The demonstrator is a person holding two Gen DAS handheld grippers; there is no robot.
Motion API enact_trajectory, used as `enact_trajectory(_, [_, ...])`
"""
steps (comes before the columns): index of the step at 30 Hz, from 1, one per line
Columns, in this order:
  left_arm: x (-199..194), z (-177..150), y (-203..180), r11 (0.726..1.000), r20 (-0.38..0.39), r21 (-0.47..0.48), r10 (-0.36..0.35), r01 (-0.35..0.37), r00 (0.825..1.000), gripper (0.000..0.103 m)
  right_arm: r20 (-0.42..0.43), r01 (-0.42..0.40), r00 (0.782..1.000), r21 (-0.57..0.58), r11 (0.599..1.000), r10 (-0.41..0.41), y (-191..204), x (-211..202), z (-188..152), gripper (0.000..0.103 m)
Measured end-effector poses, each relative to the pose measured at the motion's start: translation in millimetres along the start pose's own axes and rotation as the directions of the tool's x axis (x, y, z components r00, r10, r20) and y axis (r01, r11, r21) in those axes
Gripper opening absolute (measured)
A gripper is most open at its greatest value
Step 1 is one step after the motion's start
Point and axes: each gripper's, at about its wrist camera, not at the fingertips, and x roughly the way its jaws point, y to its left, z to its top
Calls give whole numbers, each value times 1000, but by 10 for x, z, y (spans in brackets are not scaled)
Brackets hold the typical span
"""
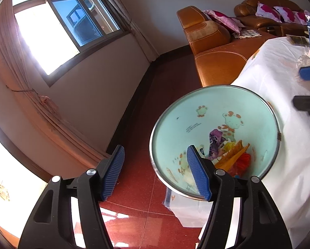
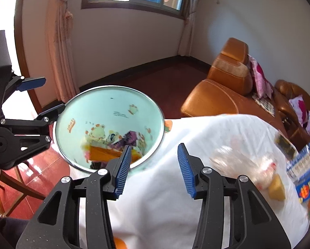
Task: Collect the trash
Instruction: 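Move both open tools back over the remaining trash on the table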
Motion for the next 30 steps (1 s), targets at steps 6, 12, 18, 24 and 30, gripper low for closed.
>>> enact_trajectory(6, [-116, 64, -231, 999, 25, 38, -39, 38, 999, 63, 2, 70, 998, 78, 994, -70, -456, -291, -312, 55])
enact_trajectory(12, [-322, 280, -602, 993, 71, 70, -95, 90, 993, 66, -53, 202, 979, 224, 954, -195, -1166, -553, -806, 58])
enact_trajectory(18, [-582, 569, -1167, 977, 131, 121, -189, 174, 973, 74, -90, 293, 956, 348, 891, -279, -1739, -808, -1254, 63])
enact_trajectory(24, [-576, 917, -1681, 955, 142, 147, -279, 258, 950, 77, -89, 317, 947, 416, 852, -309, -2059, -1004, -1517, 64])
enact_trajectory(30, [-283, 1112, -2004, 945, 93, 159, -304, 288, 948, 65, -82, 301, 951, 451, 840, -297, -2170, -1035, -1591, 67])
